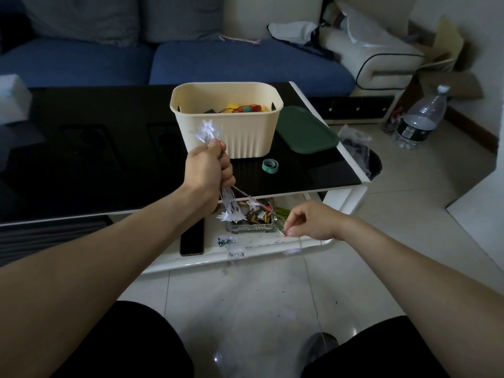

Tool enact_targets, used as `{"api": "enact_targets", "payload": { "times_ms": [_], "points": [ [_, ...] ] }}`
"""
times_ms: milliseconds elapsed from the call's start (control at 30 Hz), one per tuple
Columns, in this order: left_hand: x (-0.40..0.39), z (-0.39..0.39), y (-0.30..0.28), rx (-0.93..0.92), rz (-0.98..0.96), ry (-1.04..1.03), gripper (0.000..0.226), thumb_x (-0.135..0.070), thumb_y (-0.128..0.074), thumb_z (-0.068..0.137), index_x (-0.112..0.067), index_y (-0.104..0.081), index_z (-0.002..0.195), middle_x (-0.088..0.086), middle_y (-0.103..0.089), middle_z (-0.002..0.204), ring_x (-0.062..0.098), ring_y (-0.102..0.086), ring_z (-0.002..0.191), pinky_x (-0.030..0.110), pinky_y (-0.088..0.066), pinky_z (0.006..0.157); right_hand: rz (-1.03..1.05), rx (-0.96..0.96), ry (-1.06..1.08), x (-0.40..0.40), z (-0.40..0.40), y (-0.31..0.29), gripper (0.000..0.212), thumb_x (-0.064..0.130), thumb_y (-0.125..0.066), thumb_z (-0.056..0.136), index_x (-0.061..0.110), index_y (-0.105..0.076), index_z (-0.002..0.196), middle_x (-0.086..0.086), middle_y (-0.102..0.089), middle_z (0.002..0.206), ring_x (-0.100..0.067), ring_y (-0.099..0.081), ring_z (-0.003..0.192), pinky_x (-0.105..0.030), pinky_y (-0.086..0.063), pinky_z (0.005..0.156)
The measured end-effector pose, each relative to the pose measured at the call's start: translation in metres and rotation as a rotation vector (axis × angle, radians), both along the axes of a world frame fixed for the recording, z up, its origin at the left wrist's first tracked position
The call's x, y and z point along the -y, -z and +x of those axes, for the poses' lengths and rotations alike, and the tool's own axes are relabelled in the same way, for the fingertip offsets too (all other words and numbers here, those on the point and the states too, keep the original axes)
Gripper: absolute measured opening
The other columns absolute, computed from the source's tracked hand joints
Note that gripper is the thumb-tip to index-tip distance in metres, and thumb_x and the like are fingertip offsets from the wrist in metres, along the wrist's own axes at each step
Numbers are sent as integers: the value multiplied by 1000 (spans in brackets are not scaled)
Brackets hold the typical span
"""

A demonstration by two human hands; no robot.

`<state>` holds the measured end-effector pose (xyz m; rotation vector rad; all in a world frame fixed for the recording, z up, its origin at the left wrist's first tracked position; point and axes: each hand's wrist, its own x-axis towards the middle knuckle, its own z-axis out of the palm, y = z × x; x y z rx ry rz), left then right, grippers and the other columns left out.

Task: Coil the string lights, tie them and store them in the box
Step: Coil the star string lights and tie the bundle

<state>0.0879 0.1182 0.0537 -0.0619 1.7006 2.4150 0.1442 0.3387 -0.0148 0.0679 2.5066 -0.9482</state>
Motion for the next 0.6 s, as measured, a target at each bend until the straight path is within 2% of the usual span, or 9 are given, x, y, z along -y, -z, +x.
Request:
{"api": "enact_targets", "payload": {
  "times_ms": [100,133,200,267,333,400,500,533,600],
  "points": [
    [-2,1,4,-6,-11,-2,34,-21,-29,108,-18,-39,75,-6,-29,48,9,-21,40,23,-20,41,93,-54,131,-6,-4,0,12,10,-68,92,19,-67,85,4,-66,87,-15,-61,80,-29,-51,72],
    [-3,1,4,-12,-15,0,35,-21,-29,108,-17,-39,75,-6,-29,48,9,-21,40,22,-20,41,109,1,165,-6,-5,-1,5,16,-64,96,14,-64,92,-1,-64,86,-17,-62,73,-30,-54,66],
    [-4,1,4,-21,-16,3,35,-20,-29,108,-17,-39,75,-5,-28,49,9,-21,40,22,-20,41,90,199,257,-6,-3,-1,23,25,-57,102,3,-58,111,-13,-63,88,-22,-65,66,-32,-59,60],
    [-4,1,5,-24,-19,8,35,-20,-30,108,-17,-39,75,-5,-28,50,10,-21,40,22,-19,42,-2,334,343,-6,-1,0,35,25,-52,105,-5,-52,121,-19,-63,92,-31,-72,73,-39,-63,68],
    [-5,1,6,-25,-39,15,34,-20,-30,108,-16,-40,76,-4,-28,50,10,-21,41,23,-20,42,-35,323,413,-8,-3,3,39,25,-49,106,-12,-55,116,-26,-68,96,-37,-75,84,-45,-62,81],
    [-6,2,9,-27,-64,25,33,-20,-30,108,-16,-40,77,-5,-29,49,9,-22,40,22,-21,41,-44,217,488,-9,-6,5,30,24,-50,106,-3,-62,102,-27,-72,92,-35,-75,80,-44,-62,80],
    [-7,2,9,-34,-75,34,33,-21,-30,108,-16,-41,78,-6,-30,48,9,-22,40,23,-22,41,-50,-148,599,-14,-13,5,28,24,-55,104,10,-62,80,-12,-69,69,-18,-65,53,-32,-58,57],
    [-7,3,9,-36,-80,31,33,-21,-30,108,-16,-41,78,-6,-30,49,9,-23,40,23,-22,41,-9,-278,611,-16,-15,4,33,26,-56,103,10,-64,75,-9,-67,66,-17,-62,54,-31,-54,57],
    [-5,2,8,-43,-87,15,33,-21,-30,108,-16,-41,78,-6,-31,49,9,-24,40,23,-23,41,17,-451,619,-18,-17,0,42,31,-56,101,3,-66,71,-12,-68,67,-24,-65,67,-35,-53,69]
  ]
}}
